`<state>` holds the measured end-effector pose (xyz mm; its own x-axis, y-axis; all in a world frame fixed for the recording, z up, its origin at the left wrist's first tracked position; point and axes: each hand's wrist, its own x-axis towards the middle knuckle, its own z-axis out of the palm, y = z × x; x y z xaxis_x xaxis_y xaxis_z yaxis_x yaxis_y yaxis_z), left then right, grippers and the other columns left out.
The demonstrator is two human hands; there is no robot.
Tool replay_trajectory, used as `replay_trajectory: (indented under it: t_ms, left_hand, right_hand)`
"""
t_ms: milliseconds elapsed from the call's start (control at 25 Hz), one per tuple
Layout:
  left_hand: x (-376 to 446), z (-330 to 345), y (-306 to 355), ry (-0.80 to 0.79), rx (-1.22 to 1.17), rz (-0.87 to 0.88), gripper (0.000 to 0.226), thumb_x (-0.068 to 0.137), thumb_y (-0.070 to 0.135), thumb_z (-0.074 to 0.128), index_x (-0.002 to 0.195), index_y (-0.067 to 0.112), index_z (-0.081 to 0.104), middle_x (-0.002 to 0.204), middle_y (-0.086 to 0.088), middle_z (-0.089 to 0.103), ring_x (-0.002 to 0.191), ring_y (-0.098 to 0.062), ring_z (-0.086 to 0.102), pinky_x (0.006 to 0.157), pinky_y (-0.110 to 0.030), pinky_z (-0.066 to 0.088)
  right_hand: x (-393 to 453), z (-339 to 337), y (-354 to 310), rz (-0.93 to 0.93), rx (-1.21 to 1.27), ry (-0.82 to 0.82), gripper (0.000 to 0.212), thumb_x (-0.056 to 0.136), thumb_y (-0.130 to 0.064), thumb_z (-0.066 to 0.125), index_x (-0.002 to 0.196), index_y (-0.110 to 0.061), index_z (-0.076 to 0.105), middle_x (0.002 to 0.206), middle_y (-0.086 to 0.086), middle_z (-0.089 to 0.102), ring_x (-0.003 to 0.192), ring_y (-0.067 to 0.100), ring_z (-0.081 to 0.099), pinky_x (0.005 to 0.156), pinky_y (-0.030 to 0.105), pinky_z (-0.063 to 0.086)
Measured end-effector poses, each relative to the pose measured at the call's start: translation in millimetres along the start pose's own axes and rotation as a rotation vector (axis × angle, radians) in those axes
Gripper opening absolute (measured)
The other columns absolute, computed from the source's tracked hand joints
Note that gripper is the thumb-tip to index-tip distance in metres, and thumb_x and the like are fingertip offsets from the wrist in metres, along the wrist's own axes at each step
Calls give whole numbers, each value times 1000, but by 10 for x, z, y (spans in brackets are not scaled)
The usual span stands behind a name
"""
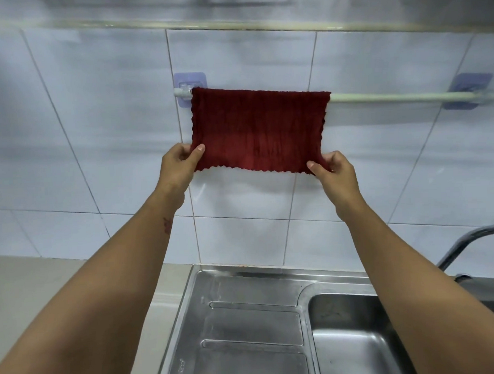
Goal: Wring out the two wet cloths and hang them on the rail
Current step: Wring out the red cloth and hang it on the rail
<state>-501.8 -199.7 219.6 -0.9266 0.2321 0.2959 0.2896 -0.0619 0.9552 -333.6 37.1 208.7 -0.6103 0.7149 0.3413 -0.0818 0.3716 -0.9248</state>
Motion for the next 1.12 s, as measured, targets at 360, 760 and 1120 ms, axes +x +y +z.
replay_trajectory:
  t_ms: [360, 760, 1120]
  left_hand:
    - [-172, -216, -23, -43, -53, 25, 8, 92, 12, 63, 95, 5, 63, 86, -6, 69, 74, -10, 67, 73, -17, 55]
    - [-189, -256, -117, 20, 51, 40, 12, 92, 18, 62, 81, 13, 61, 79, -5, 67, 67, -13, 64, 79, -26, 55]
    - [-720, -316, -223, 41, 192, -123, 18, 93, 15, 52, 80, 18, 64, 80, -3, 68, 74, -22, 64, 84, -33, 53]
  right_hand:
    - [-179, -147, 72, 127, 119, -12, 15, 91, -30, 60, 85, -16, 59, 90, -2, 67, 76, 7, 63, 86, 35, 45]
    - [-233, -109, 51, 152, 105, 3, 11, 93, -27, 58, 83, -23, 60, 90, -6, 70, 76, 8, 57, 79, 31, 46]
    - [-587, -339, 172, 217, -54, -36, 26, 95, -16, 42, 104, -13, 66, 94, 2, 71, 71, 11, 59, 61, 20, 40]
